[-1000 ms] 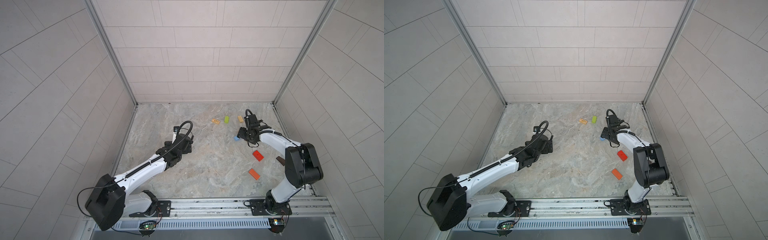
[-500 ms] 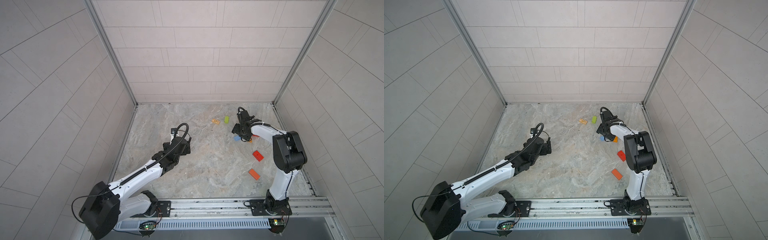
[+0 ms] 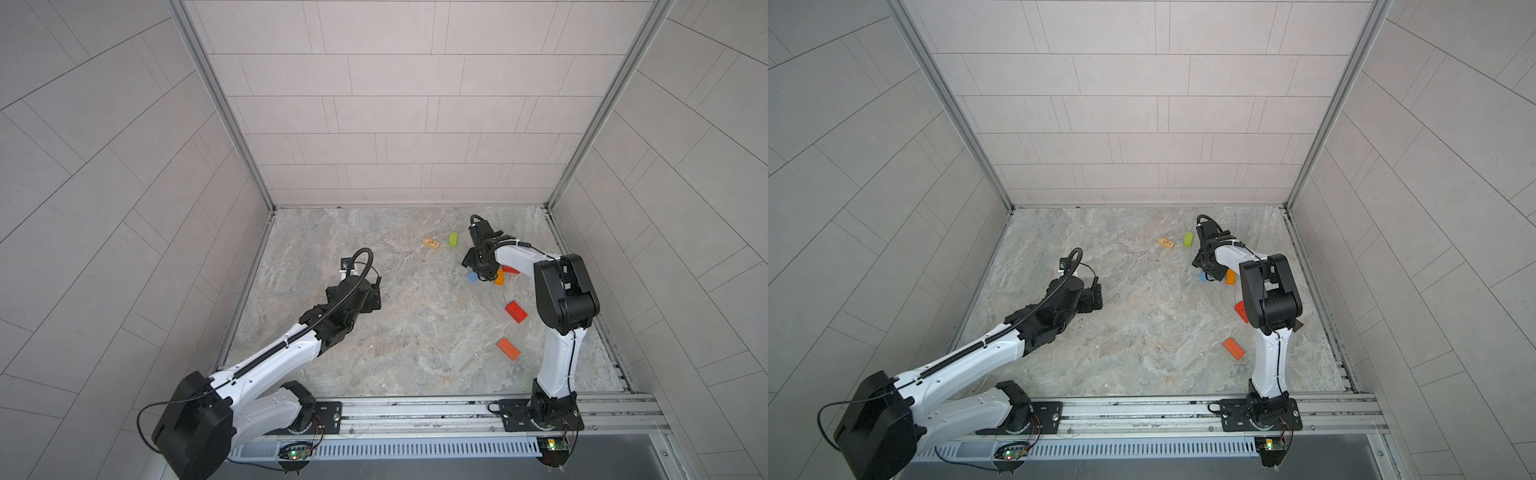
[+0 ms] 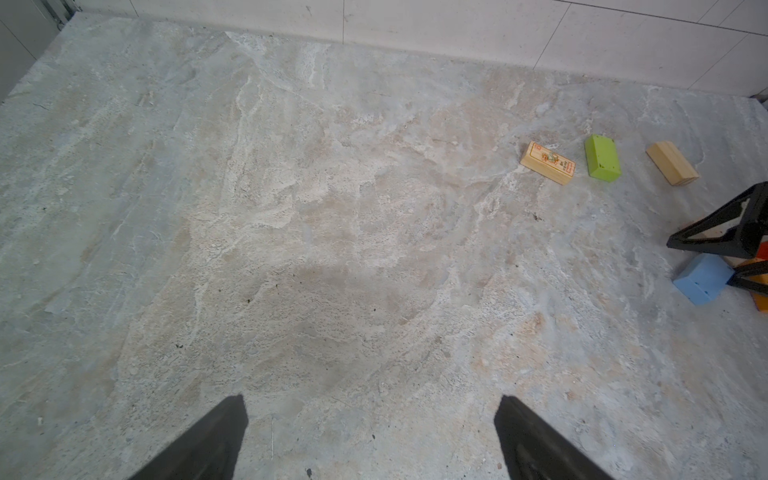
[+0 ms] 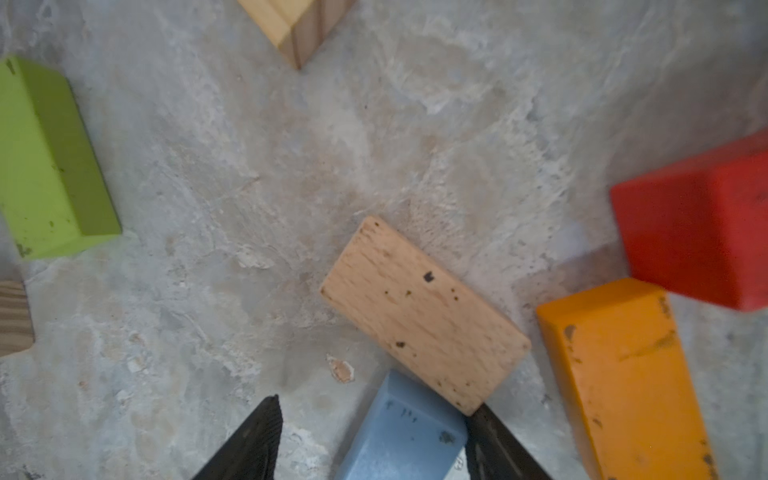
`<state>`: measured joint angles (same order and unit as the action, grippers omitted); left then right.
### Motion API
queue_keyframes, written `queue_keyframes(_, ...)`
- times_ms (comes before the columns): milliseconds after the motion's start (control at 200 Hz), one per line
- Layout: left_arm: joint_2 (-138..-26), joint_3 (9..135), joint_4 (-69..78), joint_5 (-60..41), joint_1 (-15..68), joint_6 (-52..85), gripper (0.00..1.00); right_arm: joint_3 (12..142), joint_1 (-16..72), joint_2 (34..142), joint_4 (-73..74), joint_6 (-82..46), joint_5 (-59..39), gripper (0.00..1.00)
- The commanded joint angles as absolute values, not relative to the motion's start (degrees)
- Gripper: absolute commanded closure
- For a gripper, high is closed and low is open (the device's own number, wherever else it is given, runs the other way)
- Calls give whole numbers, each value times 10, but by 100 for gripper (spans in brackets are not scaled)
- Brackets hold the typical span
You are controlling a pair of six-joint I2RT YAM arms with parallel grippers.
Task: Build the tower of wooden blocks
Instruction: 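Grasp the light blue block with the right gripper while the left arm advances, then carry the light blue block toward the left gripper and close the left gripper on it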
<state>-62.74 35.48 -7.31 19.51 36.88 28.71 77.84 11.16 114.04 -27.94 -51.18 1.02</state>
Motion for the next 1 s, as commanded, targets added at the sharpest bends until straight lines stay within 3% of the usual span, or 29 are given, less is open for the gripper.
queue_keyframes(0,-625,353,-80,186,370,295,0,780,111,1160,-293,-525,2,38)
queue_keyframes(250,-603,353,-100,168,370,303,0,784,113,1180,-278,-516,-35,75)
queue_keyframes(415,-588,357,-119,125,370,318,2,785,114,1179,-276,-499,-51,88)
queue_keyframes(681,-542,382,-130,-20,369,332,9,788,127,1119,-277,-447,-99,94)
queue_keyframes(826,-540,383,-75,-123,367,354,30,770,137,1059,-263,-420,-152,97)
queue_keyframes(996,-588,366,35,-200,365,378,40,710,138,982,-202,-413,-249,98)
